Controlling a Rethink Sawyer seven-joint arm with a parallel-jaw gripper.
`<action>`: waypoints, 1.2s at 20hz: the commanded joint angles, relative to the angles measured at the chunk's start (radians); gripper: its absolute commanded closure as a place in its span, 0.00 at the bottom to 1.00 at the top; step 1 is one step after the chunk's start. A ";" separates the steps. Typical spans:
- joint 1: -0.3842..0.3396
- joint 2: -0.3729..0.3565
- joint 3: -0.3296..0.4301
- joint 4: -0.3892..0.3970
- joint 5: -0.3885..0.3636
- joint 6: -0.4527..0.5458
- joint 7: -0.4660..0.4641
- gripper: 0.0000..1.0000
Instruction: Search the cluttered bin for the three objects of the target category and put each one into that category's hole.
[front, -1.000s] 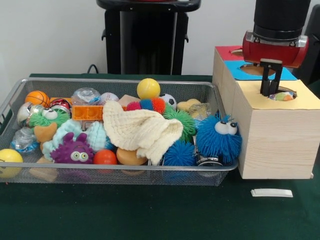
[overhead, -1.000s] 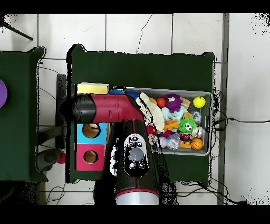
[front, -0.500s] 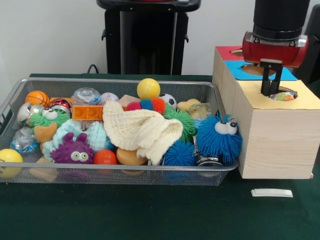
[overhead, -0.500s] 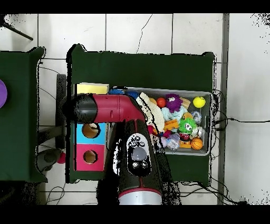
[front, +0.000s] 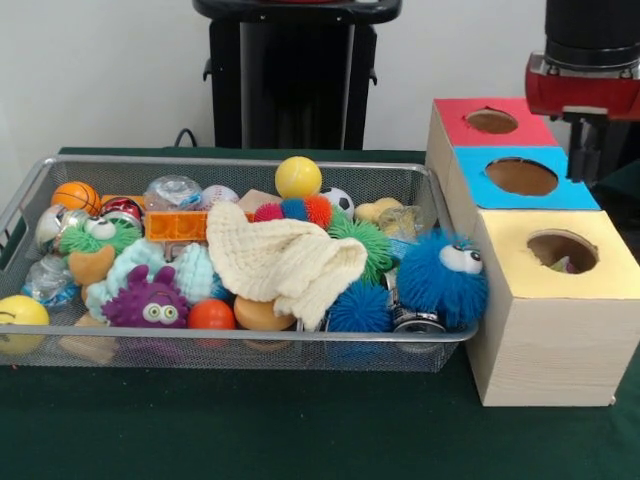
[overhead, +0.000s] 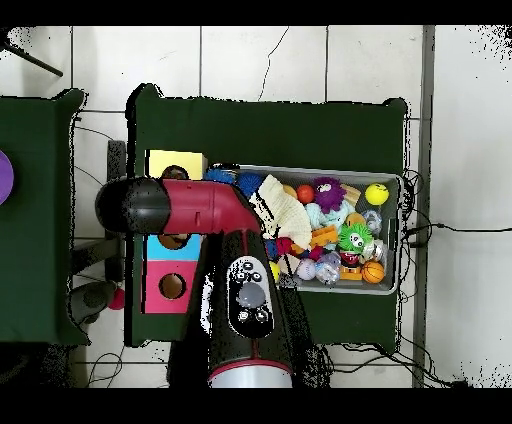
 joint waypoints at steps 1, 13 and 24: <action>0.028 0.057 0.010 0.055 -0.001 -0.103 0.171 1.00; -0.040 0.119 -0.020 0.104 -0.222 -0.158 -0.016 1.00; -0.109 0.063 0.031 0.115 -0.268 -0.039 -0.102 0.00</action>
